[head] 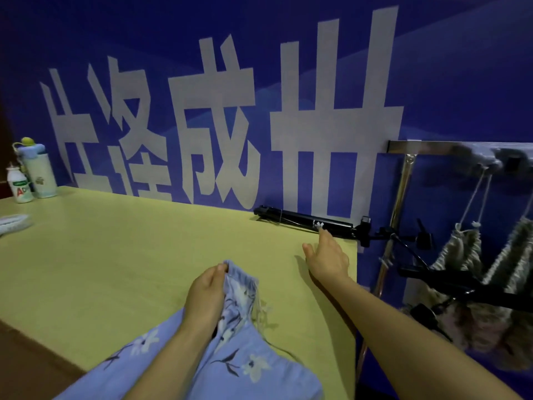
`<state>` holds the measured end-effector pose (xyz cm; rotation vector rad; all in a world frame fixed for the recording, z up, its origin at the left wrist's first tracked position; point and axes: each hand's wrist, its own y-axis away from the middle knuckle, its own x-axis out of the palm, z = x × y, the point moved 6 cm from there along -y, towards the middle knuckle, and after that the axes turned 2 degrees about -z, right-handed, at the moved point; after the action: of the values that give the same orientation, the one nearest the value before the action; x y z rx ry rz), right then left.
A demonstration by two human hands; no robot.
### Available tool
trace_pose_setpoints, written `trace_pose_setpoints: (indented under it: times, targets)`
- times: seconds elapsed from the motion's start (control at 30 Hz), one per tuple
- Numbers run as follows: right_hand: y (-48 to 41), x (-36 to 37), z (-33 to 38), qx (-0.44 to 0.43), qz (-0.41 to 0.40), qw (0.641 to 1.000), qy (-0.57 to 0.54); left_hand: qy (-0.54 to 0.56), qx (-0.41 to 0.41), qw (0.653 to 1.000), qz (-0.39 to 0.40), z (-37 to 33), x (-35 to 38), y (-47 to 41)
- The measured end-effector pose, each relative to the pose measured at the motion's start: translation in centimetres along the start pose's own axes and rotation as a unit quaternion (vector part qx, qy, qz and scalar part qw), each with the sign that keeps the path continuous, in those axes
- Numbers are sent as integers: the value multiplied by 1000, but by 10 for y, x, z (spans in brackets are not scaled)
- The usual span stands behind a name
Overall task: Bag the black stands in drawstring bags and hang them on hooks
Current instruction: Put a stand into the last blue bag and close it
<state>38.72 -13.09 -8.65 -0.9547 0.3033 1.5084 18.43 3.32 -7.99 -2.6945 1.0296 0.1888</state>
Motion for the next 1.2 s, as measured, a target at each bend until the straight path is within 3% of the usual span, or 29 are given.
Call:
trace_pose_setpoints:
  times: [0.1, 0.27, 0.57, 0.8, 1.2]
  targets:
    - [-35, 14, -4, -6, -10, 999, 37, 9, 16, 1000, -20, 2, 4, -16]
    - [-79, 30, -1, -86, -17, 981, 175, -21, 30, 998, -56, 8, 4, -28]
    - [-101, 33, 3, -92, -52, 956, 274, -29, 46, 998, -37, 9, 8, -33]
    - [-91, 31, 12, -117, -34, 952, 282, -24, 56, 998, -34, 10, 7, -33]
    - [12, -10, 75, -357, 34, 884, 298, 37, 0, 998, -54, 12, -4, -10]
